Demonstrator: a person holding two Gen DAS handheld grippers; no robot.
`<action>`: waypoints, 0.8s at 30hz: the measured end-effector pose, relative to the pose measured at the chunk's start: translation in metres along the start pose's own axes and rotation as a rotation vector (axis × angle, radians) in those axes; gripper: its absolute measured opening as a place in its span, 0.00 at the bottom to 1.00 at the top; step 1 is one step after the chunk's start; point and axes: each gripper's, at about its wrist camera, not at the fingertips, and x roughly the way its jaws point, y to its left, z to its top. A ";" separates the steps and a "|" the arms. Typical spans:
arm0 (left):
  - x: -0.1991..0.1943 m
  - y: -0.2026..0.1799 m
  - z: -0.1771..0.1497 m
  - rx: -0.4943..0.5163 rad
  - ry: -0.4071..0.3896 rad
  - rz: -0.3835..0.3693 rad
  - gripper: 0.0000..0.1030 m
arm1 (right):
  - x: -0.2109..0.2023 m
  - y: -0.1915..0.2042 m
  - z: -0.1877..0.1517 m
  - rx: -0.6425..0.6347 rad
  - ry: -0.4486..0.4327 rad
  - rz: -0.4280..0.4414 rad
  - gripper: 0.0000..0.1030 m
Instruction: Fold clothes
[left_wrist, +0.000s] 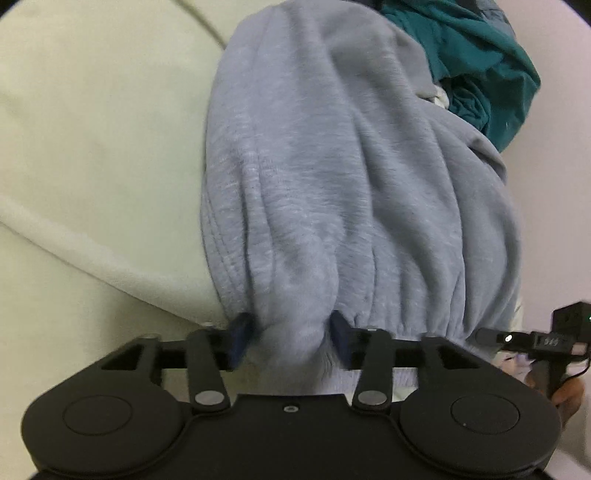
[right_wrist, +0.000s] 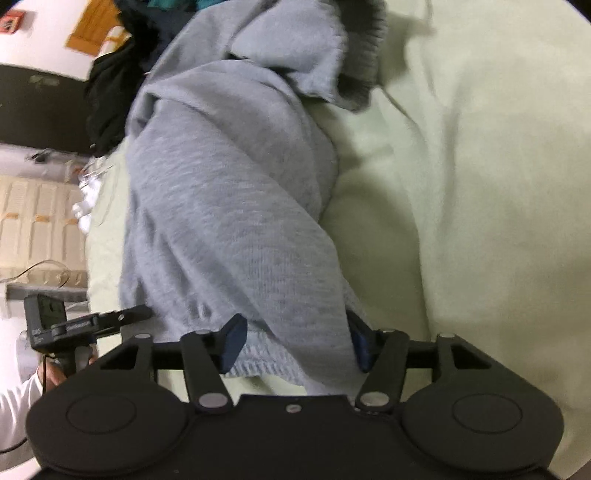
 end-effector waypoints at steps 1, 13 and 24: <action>0.005 0.001 0.003 0.025 0.012 0.028 0.72 | -0.001 0.004 -0.002 -0.029 -0.014 -0.035 0.59; 0.012 0.009 0.010 -0.049 0.108 -0.069 0.54 | 0.008 0.000 -0.015 0.057 -0.010 -0.039 0.53; -0.019 -0.028 0.011 0.037 0.094 0.007 0.26 | -0.044 0.011 -0.032 0.081 0.001 0.067 0.21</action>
